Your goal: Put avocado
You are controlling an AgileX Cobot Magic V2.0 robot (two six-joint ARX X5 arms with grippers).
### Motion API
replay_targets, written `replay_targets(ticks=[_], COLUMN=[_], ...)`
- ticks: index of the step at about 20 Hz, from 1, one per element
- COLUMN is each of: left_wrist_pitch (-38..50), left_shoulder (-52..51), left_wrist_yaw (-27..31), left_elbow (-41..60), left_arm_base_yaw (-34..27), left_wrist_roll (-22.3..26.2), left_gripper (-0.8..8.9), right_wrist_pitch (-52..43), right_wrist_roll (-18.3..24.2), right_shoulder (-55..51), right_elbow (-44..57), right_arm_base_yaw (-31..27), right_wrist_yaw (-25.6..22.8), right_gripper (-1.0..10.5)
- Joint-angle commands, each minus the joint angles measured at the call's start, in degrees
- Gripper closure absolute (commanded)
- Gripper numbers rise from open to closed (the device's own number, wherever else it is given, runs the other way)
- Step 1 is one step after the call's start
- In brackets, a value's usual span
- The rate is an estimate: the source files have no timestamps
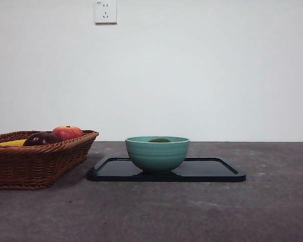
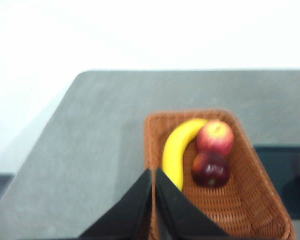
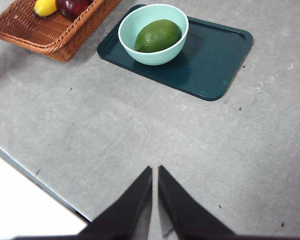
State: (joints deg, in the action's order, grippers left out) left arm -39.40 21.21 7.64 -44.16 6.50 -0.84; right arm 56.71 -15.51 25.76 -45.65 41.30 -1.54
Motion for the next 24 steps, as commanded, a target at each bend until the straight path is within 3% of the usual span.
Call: replay_targets(ticks=[1, 9, 15, 24], left_wrist_pitch=[5.6, 25.4, 26.1, 28.4], left_shoulder=[-1.2, -12.0, -20.6, -21.0], left_wrist_yaw=[-4.7, -8.0, -7.9, -7.9], left_elbow=[5.7, 30.2, 38.7, 43.5], left_arm_base_yaw=[-2.4, -4.2, -4.4, -5.2], left_wrist_roll=[1.6, 1.4, 1.7, 1.7], left_gripper=[8.04, 8.04, 8.04, 8.04], right_wrist_pitch=[-0.6, -0.6, -0.6, -0.6], right_wrist_roll=[-0.6, -0.6, -0.6, -0.6], right_shoulder=[0.2, 0.2, 0.2, 0.2], right_elbow=[-0.5, -0.5, -0.5, -0.5], right_arm_base_yaw=[0.6, 0.6, 0.6, 0.6], right_wrist_yaw=[0.0, 0.0, 0.0, 0.0], right_gripper=[9.3, 9.3, 9.3, 9.3])
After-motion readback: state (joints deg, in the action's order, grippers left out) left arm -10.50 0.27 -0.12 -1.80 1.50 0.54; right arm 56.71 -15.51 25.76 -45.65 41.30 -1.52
